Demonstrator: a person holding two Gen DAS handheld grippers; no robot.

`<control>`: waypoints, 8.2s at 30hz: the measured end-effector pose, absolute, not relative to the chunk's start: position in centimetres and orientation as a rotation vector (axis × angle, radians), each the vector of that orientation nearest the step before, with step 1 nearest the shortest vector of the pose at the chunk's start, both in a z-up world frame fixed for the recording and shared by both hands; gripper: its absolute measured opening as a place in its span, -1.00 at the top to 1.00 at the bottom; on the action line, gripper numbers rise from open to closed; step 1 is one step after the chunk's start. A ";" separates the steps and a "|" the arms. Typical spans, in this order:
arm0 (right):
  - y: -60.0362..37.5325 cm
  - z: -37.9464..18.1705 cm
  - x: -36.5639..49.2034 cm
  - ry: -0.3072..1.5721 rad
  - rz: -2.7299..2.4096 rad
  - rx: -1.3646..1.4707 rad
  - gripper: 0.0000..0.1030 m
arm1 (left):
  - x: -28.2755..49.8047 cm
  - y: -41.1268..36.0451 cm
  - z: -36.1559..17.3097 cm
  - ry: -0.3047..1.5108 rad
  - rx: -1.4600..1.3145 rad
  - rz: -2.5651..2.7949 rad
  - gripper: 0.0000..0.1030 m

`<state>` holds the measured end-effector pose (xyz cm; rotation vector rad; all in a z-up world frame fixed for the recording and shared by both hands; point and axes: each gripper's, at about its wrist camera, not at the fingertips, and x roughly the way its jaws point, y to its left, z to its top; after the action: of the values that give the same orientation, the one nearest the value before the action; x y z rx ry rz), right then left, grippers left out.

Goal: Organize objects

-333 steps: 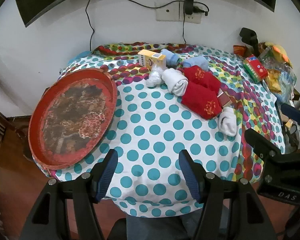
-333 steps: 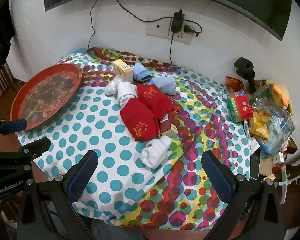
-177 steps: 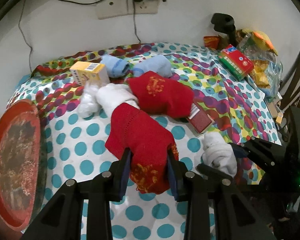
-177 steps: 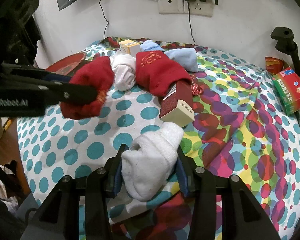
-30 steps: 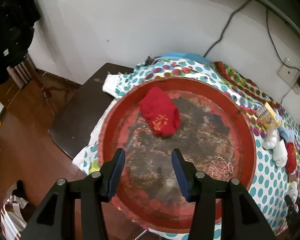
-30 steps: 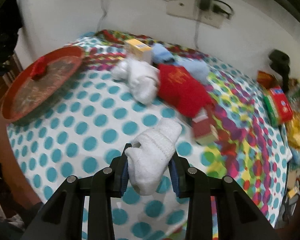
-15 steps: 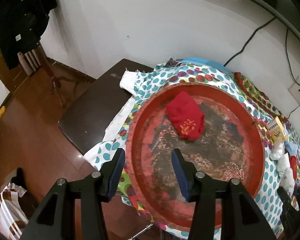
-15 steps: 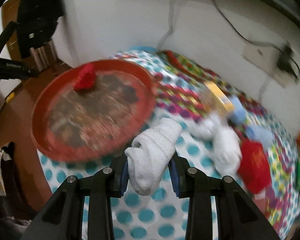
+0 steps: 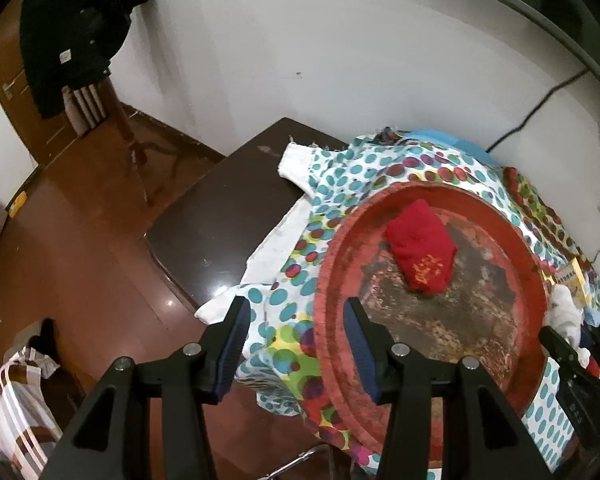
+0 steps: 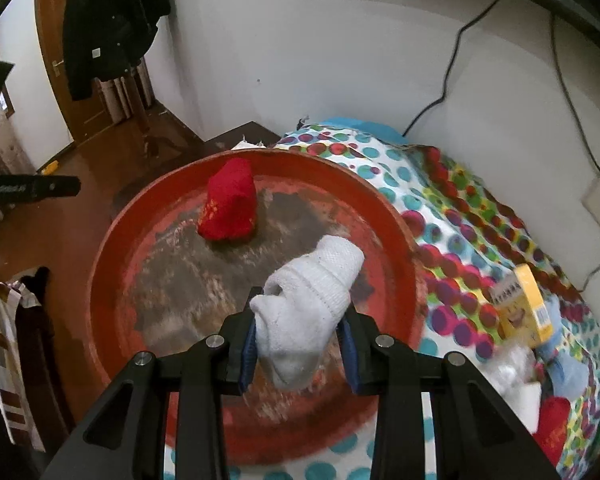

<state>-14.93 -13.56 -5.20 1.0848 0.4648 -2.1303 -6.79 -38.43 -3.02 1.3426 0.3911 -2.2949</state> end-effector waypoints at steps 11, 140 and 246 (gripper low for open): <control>-18.7 -7.1 -18.6 0.530 -2.126 1.113 0.37 | -6.4 -39.8 -3.1 0.408 1.339 -2.273 0.04; 21.8 -13.3 -14.5 0.126 -2.557 1.237 0.27 | -22.6 6.8 -14.1 -0.103 1.964 -2.762 0.04; 21.3 -13.5 -14.7 0.185 -2.571 1.248 0.23 | -24.7 -24.4 -11.5 -0.066 1.612 -2.459 0.20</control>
<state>-14.66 21.27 -13.49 1.2481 0.1854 -2.5705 -24.74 -24.38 -11.51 1.6119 -0.0664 -2.4585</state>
